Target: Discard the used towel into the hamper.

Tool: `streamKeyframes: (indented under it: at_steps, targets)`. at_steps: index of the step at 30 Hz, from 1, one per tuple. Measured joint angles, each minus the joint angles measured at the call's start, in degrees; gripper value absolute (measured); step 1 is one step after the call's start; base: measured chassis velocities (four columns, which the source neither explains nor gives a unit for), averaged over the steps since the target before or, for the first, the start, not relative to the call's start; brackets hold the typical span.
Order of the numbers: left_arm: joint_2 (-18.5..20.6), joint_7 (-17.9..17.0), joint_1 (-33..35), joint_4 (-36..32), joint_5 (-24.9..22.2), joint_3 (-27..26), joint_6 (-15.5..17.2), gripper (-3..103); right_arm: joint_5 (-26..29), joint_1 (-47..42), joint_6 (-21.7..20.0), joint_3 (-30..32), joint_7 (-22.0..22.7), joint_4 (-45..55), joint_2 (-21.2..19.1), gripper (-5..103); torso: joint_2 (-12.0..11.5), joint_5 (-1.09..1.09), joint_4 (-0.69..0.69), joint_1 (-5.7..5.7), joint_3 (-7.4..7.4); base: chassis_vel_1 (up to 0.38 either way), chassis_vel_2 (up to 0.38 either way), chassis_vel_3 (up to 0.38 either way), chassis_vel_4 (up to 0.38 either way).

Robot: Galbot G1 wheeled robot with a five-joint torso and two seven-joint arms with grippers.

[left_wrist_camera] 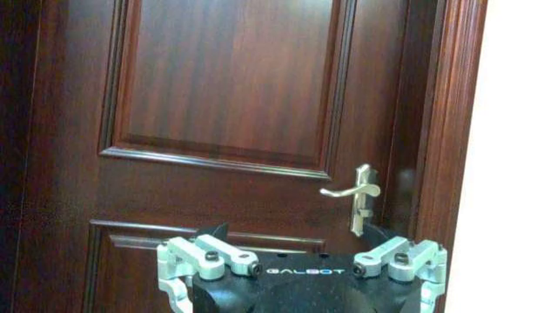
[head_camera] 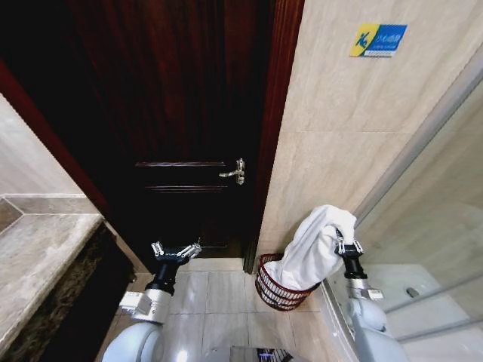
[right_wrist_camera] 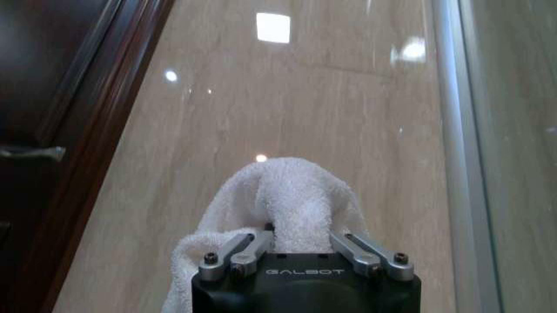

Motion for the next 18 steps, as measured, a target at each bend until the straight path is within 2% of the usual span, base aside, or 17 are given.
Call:
streamKeyframes:
  at_steps: [18]
  targets:
    - [0.0, 0.0, 0.0, 0.0, 0.0, 0.0, 0.0, 100, -0.8, 2.3, -0.1, -0.9, -2.0, -9.5, 1.2, 16, 0.0, 0.00, 0.00, 0.00, 0.00, 0.000, 0.000, 0.000, 0.000]
